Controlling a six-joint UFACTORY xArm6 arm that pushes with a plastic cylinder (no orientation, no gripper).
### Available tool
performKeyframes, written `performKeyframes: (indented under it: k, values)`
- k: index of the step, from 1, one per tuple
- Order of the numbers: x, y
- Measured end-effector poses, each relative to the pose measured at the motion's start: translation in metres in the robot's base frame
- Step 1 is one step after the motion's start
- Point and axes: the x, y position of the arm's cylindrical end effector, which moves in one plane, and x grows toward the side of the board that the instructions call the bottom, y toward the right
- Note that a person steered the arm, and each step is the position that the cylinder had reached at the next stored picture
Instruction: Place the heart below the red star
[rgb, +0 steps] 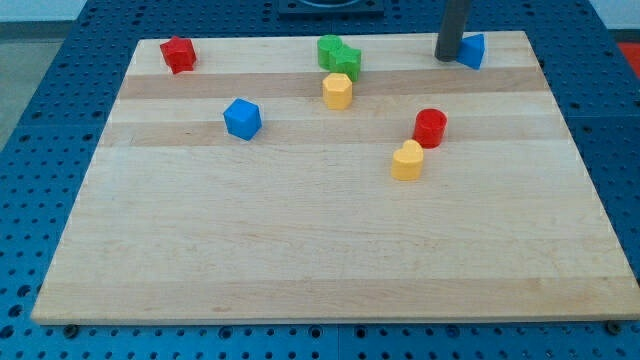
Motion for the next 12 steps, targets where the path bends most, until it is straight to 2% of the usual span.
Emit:
performKeyframes:
  k: [3, 5, 7, 9, 10, 12]
  values:
    - [0.000, -0.002]
    - [0.026, -0.042]
    - [0.081, -0.039]
    - [0.156, -0.012]
    - [0.192, -0.020]
    - [0.215, -0.077]
